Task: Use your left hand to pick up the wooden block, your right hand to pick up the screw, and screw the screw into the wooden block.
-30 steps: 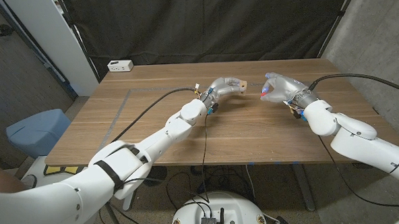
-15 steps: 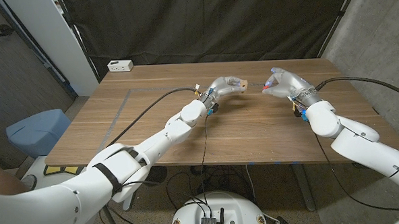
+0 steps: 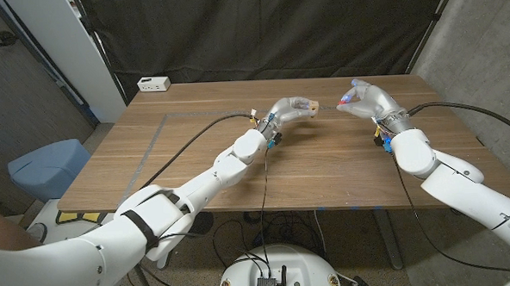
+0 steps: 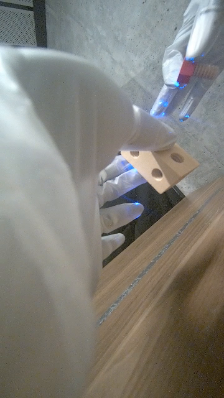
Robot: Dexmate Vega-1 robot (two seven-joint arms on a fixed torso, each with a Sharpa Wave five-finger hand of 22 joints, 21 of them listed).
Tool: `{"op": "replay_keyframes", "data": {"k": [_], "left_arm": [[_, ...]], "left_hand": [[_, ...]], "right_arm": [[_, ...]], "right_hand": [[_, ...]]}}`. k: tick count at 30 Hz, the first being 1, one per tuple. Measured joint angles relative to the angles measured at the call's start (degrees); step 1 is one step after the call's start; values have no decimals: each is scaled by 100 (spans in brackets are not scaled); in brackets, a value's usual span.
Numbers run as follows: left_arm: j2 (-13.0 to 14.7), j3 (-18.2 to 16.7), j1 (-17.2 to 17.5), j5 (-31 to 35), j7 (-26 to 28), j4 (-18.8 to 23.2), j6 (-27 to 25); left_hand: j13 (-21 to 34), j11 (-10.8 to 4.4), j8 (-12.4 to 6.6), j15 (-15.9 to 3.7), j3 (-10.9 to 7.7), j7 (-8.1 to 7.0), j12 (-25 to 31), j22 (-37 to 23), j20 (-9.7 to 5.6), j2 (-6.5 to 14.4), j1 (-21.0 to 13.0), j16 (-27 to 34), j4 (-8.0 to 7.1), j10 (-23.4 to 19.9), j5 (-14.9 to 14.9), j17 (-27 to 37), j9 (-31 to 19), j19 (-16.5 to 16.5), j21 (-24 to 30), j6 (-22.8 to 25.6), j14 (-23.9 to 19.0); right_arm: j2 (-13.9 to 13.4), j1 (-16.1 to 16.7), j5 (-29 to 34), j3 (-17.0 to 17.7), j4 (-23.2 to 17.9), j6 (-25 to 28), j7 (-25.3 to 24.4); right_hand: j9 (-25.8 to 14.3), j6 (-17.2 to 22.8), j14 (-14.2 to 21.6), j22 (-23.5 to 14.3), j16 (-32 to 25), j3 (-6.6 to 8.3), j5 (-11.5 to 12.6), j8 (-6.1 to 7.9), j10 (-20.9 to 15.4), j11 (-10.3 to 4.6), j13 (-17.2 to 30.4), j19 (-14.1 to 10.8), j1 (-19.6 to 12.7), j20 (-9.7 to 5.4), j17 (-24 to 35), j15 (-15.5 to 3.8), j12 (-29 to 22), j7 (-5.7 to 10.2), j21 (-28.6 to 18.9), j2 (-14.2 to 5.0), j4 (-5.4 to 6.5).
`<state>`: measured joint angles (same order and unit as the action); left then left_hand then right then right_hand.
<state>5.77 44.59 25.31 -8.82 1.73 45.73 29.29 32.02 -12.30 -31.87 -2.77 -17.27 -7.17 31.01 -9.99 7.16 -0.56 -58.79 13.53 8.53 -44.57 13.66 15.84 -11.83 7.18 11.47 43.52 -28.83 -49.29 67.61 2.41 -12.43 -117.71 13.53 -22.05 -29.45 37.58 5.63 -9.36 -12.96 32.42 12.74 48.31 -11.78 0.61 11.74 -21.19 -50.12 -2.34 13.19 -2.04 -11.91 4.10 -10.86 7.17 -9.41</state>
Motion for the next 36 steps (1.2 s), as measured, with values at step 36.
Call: {"op": "replay_keyframes", "data": {"k": [36], "left_arm": [[-248, 38, 25, 94, 239, -226, 314]], "left_hand": [[347, 75, -191, 31, -235, 183, -180, -29, 216, 108, -107, -146, -92, 523, 228, -15, -60, -31, 0, -455, 175]], "right_arm": [[1285, -450, -469, -334, 955, -1431, -885]], "right_hand": [[133, 29, 31, 0, 0, -1, 22, 24, -51, 52, 0, 0, 20, 0, -1, -31, 0, -31, 29, 20, 0]]}}
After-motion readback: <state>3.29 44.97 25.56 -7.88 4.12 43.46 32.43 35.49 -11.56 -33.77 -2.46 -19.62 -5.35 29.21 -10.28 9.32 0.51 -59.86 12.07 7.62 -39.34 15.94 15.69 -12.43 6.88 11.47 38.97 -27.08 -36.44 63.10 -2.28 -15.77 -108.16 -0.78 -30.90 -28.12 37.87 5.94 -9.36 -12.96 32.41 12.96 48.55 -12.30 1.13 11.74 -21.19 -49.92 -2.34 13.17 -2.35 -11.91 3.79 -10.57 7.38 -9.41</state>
